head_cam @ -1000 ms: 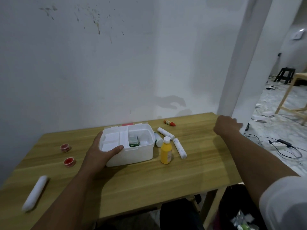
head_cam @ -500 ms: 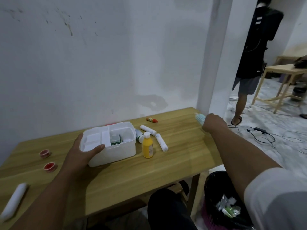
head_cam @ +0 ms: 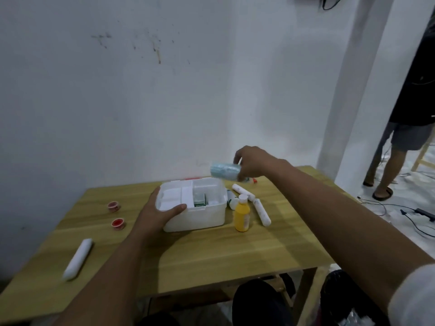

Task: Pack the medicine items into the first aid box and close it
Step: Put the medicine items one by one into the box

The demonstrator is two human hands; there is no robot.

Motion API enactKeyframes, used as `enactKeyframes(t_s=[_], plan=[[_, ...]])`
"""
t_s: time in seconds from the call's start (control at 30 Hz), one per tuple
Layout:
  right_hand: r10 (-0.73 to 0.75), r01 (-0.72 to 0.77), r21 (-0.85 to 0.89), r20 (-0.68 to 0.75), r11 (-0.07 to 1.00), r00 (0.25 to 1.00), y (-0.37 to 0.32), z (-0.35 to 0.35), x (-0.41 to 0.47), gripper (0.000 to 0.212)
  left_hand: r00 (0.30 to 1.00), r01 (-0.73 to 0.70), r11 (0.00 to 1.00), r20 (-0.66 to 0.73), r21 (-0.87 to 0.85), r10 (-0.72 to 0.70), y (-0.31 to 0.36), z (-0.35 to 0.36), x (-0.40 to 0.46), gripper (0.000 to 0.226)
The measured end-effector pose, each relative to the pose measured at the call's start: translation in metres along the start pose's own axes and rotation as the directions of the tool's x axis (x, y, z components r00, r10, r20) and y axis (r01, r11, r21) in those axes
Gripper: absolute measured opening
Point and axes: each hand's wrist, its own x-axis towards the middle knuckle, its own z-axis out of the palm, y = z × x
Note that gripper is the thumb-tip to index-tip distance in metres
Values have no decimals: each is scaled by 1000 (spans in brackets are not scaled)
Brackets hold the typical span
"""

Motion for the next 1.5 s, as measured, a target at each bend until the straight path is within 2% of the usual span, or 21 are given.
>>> enactKeyframes(t_s=[0.2,0.3,0.37,0.5,0.67,0.8,0.93,1.0,1.1,1.17,1.27,1.4,1.5], plan=[[-117,144,-298,107,944,987,-51,27,9,41,1000,1,1000,-25,8,-1,-1,1,0,116],[-143,193,-344,166,919,976,-68,38,18,44,1000,-6,999,-19,36,7,1,4,1,112],[-161,224,-313,216,923,963,-74,44,22,46,1000,-6,999,-25,41,7,0,5,1,113],[-204,250,-126,296,960,933,-76,65,30,43,999,-25,998,-23,49,26,-6,5,3,113],[-223,215,57,267,975,937,-74,89,37,25,999,-25,997,-39,79,29,-11,5,9,113],[-220,205,87,236,975,946,-77,99,39,8,999,-12,996,-40,87,15,-16,2,11,119],[-196,138,217,272,966,942,-72,92,39,12,999,-18,996,-35,93,21,-16,3,11,123],[-180,104,303,237,947,955,-65,78,39,19,999,-7,995,-34,100,10,-18,2,13,126],[-139,87,380,112,921,984,-46,55,38,15,999,-12,996,-29,85,15,-17,2,12,124],[-98,66,387,65,920,993,-27,41,37,14,999,-25,998,-29,61,27,-15,2,10,121],[-53,20,312,100,950,994,-4,29,26,17,999,-11,999,-35,37,12,-15,2,9,124],[-8,-73,262,295,962,955,10,21,5,47,1000,-4,1000,-25,20,4,-13,2,7,122],[-8,-76,185,415,980,910,12,26,-9,45,1000,-9,1000,-19,-3,9,-8,2,5,118]])
